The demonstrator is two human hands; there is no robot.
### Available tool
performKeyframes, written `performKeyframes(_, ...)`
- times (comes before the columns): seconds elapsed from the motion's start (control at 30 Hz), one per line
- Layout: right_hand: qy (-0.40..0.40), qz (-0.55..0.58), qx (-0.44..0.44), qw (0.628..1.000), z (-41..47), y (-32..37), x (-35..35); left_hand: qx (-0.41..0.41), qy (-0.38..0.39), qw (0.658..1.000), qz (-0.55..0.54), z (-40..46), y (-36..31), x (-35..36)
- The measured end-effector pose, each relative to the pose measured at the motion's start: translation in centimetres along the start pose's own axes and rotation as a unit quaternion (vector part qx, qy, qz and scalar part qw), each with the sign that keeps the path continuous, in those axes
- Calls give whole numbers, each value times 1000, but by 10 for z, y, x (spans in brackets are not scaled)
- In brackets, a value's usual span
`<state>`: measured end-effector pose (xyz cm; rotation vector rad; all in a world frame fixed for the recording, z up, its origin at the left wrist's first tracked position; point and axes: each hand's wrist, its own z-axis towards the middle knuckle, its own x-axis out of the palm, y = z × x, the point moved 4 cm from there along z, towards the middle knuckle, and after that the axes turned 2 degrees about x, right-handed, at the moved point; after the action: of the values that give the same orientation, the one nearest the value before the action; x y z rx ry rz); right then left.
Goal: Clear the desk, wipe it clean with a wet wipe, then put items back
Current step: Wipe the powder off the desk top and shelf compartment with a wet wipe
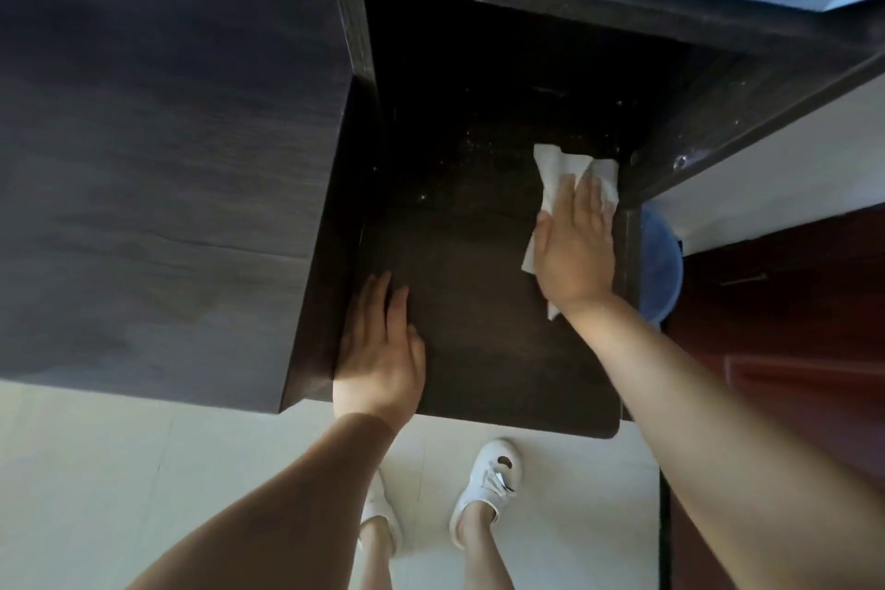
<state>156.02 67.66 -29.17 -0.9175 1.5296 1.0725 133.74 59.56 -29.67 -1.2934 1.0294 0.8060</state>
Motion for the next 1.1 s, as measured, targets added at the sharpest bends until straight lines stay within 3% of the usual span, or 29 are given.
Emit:
performKeyframes(0.07, -1, 40, 75, 996, 7, 25, 7, 6, -6, 1000, 3, 0, 0, 1)
performKeyframes(0.1, 7, 56, 55, 997, 7, 47, 13, 10, -10, 1000, 4, 1, 0, 1)
performKeyframes(0.2, 56, 32, -179, 982, -7, 94, 24, 16, -18, 1000, 6, 2, -1, 1)
performKeyframes(0.27, 74, 22, -221, 972, -6, 77, 18, 11, -15, 1000, 12, 0, 0, 0)
performKeyframes(0.43, -6, 23, 45, 999, 29, 7, -1, 5, -15, 999, 31, 1, 0, -1)
performKeyframes(0.6, -18, 76, 93, 993, 89, 8, -5, 8, -20, 999, 40, 1, -1, -2)
performKeyframes(0.7, -18, 43, 93, 995, 99, 11, -2, 7, -21, 999, 38, 1, -1, -1)
performKeyframes(0.73, -11, 32, 54, 998, 92, 20, 1, 5, -22, 999, 36, 1, 0, -1)
performKeyframes(0.8, 20, 33, -141, 989, 59, 49, 8, 4, -23, 999, 32, 1, 0, -1)
performKeyframes(0.87, 79, 6, -347, 935, 23, 63, 10, 5, -25, 999, 27, 1, -1, -2)
performKeyframes(0.9, 97, -8, -387, 917, 20, 57, 8, 4, -26, 999, 25, 1, -2, -3)
performKeyframes(0.93, 99, -6, -371, 923, 28, 47, 5, 4, -26, 999, 23, 1, -2, -3)
performKeyframes(0.97, 81, 4, -298, 951, 42, 33, 2, 4, -27, 999, 23, 2, -2, -2)
performKeyframes(1.03, 12, 45, -71, 996, 72, 5, -5, 6, -26, 999, 24, 1, -1, -2)
performKeyframes(1.1, -16, 46, 83, 995, 87, 6, -3, 5, -21, 999, 28, 1, -1, -2)
